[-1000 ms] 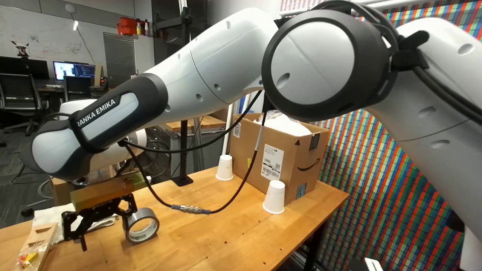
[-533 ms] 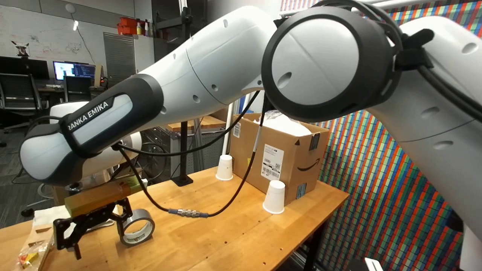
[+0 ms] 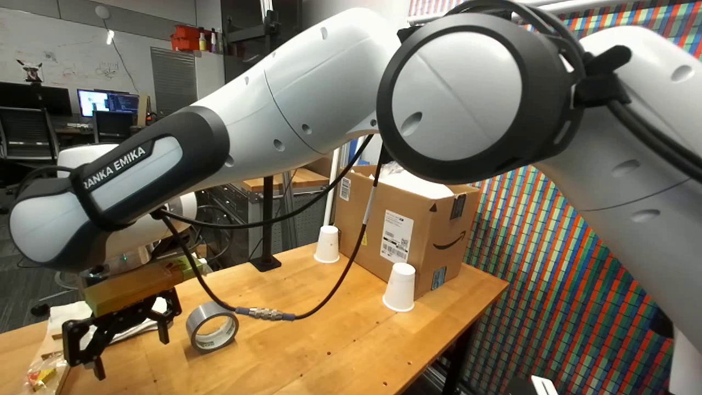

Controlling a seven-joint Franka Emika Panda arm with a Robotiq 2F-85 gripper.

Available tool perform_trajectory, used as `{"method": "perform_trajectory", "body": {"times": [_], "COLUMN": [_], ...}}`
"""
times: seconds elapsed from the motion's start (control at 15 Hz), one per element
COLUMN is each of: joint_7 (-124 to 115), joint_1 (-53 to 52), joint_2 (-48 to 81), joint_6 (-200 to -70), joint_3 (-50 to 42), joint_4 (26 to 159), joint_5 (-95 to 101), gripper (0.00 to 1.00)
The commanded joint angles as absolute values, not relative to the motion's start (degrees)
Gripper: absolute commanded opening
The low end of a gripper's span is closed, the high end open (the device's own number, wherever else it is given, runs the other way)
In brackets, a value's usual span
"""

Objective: Move the gray tape to the right

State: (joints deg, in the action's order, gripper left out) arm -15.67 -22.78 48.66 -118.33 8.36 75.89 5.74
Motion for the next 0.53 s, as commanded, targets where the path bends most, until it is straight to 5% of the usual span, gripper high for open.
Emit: {"method": "perform_trajectory", "body": {"times": [0.0, 0.47], "joint_7": [-13.1, -12.2], "joint_1": [-22.8, -21.7], "joint_2": [51.0, 54.1], "joint_6": [-116.9, -115.2], "joint_3": [7.8, 6.9], "joint_4": [71.1, 66.8], "joint_5": [5.3, 4.8], "gripper": [1.00, 1.00]}}
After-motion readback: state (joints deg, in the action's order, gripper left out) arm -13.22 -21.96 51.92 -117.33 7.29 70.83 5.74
